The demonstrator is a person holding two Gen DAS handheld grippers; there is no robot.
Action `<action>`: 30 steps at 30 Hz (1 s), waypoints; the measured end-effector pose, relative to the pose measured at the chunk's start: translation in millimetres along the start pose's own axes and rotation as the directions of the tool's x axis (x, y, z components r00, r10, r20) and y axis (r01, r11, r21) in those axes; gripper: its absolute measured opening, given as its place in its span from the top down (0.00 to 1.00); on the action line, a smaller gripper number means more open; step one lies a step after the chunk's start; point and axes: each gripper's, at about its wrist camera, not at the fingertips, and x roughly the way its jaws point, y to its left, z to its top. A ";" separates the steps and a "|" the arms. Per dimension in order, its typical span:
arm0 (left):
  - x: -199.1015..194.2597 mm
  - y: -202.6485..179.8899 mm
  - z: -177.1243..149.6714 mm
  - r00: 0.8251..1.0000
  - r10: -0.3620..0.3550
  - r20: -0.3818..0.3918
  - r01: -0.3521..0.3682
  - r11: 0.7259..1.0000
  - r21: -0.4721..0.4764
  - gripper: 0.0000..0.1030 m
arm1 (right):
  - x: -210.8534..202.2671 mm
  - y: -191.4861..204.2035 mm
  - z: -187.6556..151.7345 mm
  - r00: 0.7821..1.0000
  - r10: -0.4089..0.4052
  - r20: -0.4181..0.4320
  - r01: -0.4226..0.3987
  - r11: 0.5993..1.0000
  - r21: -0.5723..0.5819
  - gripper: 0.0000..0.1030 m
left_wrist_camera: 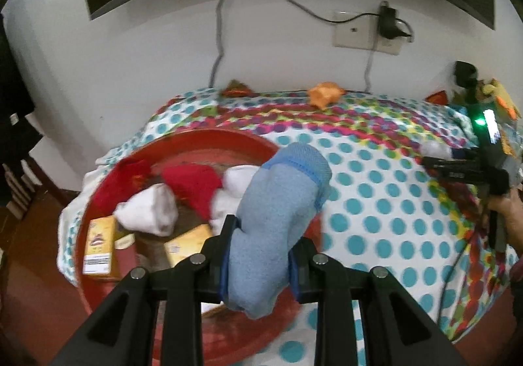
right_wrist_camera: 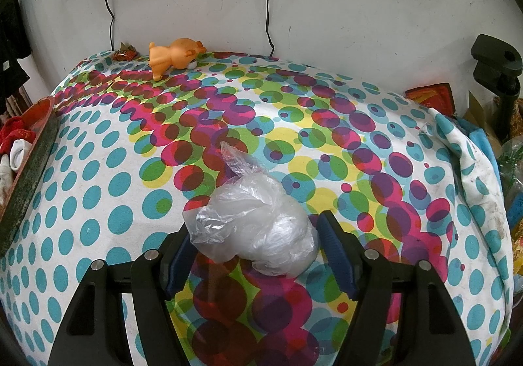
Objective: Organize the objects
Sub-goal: 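Carry the blue sock onto the tray and open the left tool while the right tool holds the bag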
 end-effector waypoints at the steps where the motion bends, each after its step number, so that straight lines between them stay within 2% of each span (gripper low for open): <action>1: 0.6 5.6 0.9 1.000 0.003 -0.002 -0.003 1.000 -0.009 0.73 | 0.0 0.0 0.0 1.000 0.000 0.000 0.000 1.000 0.000 0.34; 18: 23.7 86.6 18.3 0.994 0.098 -0.047 -0.104 0.986 -0.133 0.73 | 0.6 -0.2 -0.4 1.000 0.000 0.000 0.000 1.000 0.000 0.33; 21: 29.0 94.6 21.0 0.990 0.130 -0.045 -0.135 0.982 -0.129 0.73 | 0.6 -0.2 -0.4 1.000 0.000 0.000 0.000 1.000 0.000 0.33; 27: 48.7 102.9 23.4 0.990 0.119 -0.070 -0.128 0.983 -0.135 0.72 | 0.6 -0.1 -0.4 1.000 0.000 0.000 0.000 1.000 0.000 0.33; 30: 56.3 103.2 29.9 0.988 0.137 -0.072 -0.146 0.981 -0.127 0.72 | 0.6 -0.1 -0.4 1.000 0.000 0.000 0.000 1.000 0.000 0.33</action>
